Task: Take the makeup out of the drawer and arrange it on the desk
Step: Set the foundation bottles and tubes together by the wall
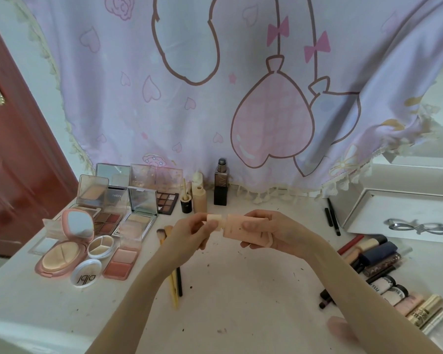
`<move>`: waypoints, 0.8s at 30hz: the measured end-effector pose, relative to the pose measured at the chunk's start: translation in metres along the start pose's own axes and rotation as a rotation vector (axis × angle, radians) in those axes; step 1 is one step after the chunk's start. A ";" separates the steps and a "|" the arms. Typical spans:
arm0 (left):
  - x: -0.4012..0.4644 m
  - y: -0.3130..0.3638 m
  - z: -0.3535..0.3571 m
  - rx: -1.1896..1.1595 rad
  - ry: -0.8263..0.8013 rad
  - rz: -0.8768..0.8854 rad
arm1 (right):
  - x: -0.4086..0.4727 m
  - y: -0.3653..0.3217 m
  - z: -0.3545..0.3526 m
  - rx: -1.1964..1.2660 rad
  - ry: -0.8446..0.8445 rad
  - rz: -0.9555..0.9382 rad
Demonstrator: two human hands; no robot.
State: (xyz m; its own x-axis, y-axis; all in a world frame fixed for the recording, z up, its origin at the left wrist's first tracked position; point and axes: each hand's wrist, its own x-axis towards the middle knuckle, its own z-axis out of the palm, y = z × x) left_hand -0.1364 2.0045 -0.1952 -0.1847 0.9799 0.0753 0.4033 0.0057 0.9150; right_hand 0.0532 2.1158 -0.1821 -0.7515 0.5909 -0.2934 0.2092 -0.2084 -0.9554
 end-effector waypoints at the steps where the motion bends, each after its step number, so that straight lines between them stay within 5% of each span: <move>1: 0.001 -0.002 -0.001 0.003 0.048 -0.017 | 0.001 0.000 -0.001 -0.014 0.008 -0.001; 5: 0.009 -0.006 -0.004 0.076 0.268 -0.086 | 0.005 0.004 -0.008 0.003 0.099 0.000; 13: 0.033 -0.018 0.018 0.204 0.257 -0.322 | 0.035 0.011 -0.016 -0.130 0.433 0.043; 24: 0.047 -0.029 0.037 0.240 0.295 -0.365 | 0.084 0.004 -0.016 -0.565 0.387 -0.018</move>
State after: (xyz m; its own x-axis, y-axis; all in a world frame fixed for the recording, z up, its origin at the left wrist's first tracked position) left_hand -0.1234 2.0578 -0.2326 -0.5825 0.8077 -0.0914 0.4530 0.4159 0.7885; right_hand 0.0008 2.1770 -0.2116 -0.5023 0.8483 -0.1674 0.5724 0.1810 -0.7998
